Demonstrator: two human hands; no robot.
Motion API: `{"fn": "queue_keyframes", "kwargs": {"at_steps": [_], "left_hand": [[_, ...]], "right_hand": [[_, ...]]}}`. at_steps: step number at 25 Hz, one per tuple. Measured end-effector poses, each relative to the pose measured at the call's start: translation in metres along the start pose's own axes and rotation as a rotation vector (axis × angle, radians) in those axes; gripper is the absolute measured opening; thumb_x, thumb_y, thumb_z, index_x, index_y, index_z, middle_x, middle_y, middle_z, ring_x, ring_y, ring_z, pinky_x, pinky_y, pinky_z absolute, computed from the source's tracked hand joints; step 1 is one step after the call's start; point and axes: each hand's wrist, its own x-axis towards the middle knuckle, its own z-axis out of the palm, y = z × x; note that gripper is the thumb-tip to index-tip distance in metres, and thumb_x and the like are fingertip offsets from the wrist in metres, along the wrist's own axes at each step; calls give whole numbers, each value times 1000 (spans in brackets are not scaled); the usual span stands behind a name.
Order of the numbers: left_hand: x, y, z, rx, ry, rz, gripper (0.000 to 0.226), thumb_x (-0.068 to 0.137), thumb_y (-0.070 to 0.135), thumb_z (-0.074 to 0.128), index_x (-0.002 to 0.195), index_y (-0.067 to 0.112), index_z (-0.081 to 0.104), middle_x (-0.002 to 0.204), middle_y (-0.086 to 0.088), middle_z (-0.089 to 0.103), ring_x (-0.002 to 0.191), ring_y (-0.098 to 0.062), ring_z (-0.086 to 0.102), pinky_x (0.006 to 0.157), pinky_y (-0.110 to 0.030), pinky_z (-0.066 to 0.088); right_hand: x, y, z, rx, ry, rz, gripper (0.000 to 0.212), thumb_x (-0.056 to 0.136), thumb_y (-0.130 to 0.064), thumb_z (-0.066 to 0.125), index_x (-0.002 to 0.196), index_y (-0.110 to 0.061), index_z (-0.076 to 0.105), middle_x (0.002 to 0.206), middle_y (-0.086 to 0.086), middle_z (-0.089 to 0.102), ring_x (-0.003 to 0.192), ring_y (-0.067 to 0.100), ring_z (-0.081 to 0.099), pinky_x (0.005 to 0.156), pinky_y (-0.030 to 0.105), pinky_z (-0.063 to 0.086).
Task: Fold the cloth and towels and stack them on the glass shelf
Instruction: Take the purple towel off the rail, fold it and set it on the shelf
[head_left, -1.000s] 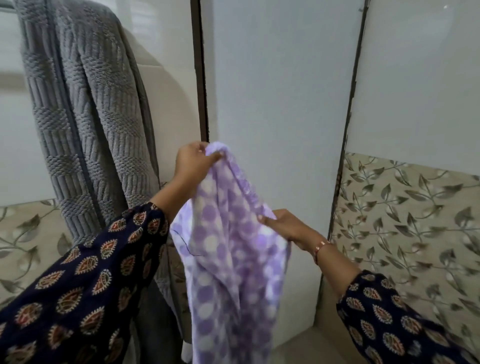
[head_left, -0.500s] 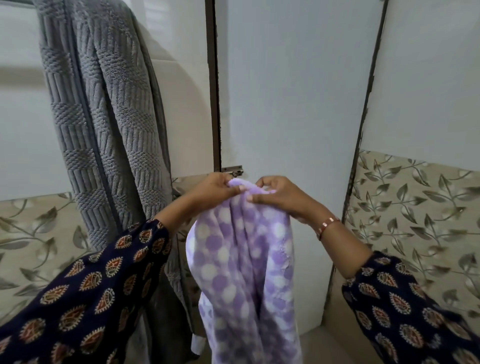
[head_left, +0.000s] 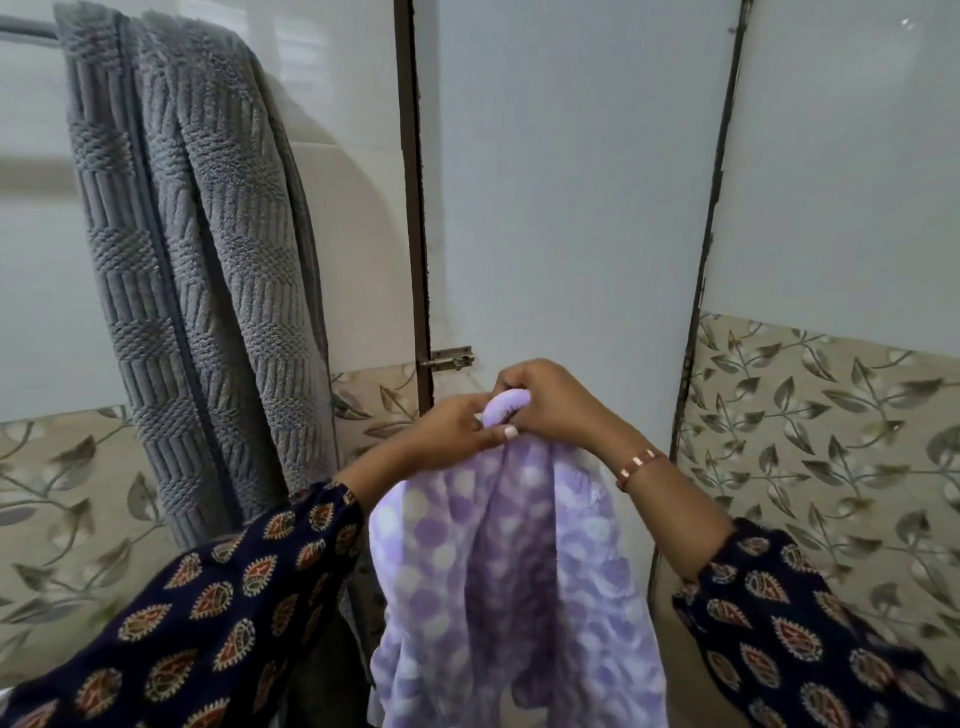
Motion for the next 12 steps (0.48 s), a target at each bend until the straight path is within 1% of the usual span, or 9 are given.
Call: {"fn": "queue_keyframes", "kwargs": {"at_steps": [1,2,3,4,5,7,8,10,12], "left_hand": [[1,-1,3,-17,27,1,17,86,26,62,93,10,64,70,-1,50,64,-12,42,57,-23,33],[3,-3,3,-52,70,-12,23,86,26,62,83,3,65,70,-5,47,63,-15,39,57,-28,29],[5,-5,-2,-74,113,-31,29,86,26,62,79,-2,65,68,-7,46,62,-16,38,57,-28,28],[8,-2,-8,-73,163,-37,30,86,25,62,79,-5,66,66,-7,47,61,-16,38,57,-28,29],[9,0,-15,-46,228,-44,29,86,23,62,79,-4,66,62,-5,48,59,-16,39,57,-28,30],[11,0,-30,6,393,-72,22,87,21,60,75,4,65,54,1,45,54,-14,38,56,-29,32],[11,-4,-37,-13,476,-85,20,87,20,59,74,8,65,53,2,44,54,-14,38,58,-29,33],[4,-17,-48,-113,593,-104,17,85,19,62,77,6,69,57,-1,51,58,-13,42,63,-30,37],[-8,-21,-50,-210,550,-125,18,82,17,67,94,5,71,66,-7,59,68,-15,46,65,-31,44]], "right_hand": [[3,-3,-4,-3,32,-7,19,68,-5,72,64,-18,59,65,-4,58,59,-1,50,57,18,37],[3,-1,-8,44,59,10,18,69,-5,74,70,-16,59,67,-4,57,60,1,50,56,17,37],[0,5,-11,138,57,55,19,70,-8,77,75,-13,59,67,-4,55,58,1,48,54,15,36],[-5,12,-11,253,6,122,20,71,-11,78,77,-12,59,66,-5,54,56,0,48,53,12,36],[-11,21,-10,356,-78,198,19,73,-15,78,81,-10,62,69,-4,57,59,1,52,57,13,41],[-25,47,-1,449,-227,342,25,75,-17,77,94,-4,68,83,4,68,73,12,64,70,25,52],[-35,59,3,473,-264,399,28,76,-17,76,98,-2,68,88,7,70,76,16,66,72,27,54],[-51,80,5,558,-250,491,29,78,-20,73,100,-1,68,91,10,70,74,16,68,70,25,56],[-58,86,-1,568,-152,508,30,77,-19,74,97,2,68,87,9,69,70,14,65,69,25,53]]}}
